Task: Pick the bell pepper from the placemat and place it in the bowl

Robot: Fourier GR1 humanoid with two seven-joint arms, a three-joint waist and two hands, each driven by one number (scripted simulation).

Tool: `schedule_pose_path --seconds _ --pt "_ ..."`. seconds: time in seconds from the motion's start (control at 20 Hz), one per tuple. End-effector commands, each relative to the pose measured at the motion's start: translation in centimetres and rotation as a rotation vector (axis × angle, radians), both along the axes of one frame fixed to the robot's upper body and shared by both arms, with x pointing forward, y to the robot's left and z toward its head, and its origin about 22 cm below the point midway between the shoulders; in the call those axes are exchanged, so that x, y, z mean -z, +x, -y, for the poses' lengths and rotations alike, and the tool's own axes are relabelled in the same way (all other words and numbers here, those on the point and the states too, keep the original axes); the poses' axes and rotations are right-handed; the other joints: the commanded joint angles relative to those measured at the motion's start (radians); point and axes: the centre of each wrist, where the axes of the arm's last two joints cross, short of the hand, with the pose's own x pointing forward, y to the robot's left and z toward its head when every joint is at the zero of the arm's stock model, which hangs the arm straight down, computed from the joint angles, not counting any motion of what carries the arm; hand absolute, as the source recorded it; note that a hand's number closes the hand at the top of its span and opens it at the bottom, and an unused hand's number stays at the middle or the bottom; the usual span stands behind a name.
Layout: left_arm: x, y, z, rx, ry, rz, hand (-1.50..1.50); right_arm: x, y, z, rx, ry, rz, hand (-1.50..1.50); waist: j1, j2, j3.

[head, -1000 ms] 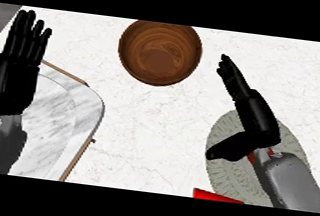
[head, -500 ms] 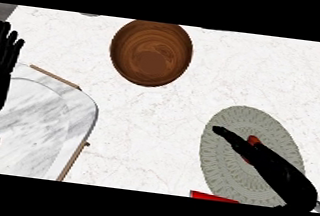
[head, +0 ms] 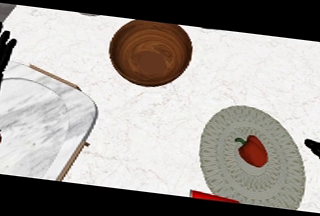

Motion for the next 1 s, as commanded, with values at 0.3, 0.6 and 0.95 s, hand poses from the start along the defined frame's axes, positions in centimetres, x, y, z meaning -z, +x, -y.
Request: schedule_pose_path --seconds 0.3,0.6,0.95 --pt "-0.5 -0.5 -0.4 0.015 0.007 0.009 0.0 -9.2 0.4 3.7 0.027 -0.563 0.074 -1.5 0.026 0.0 -0.001" --pt "0.6 -0.1 1.3 0.032 -0.005 -0.007 0.0 -9.5 0.6 4.6 -0.024 -0.776 0.101 -1.5 0.026 0.004 0.0" --pt "0.0 0.3 1.7 0.041 0.01 0.003 0.0 -5.5 1.5 4.5 -0.001 -0.808 0.086 -1.5 0.039 0.006 0.0"
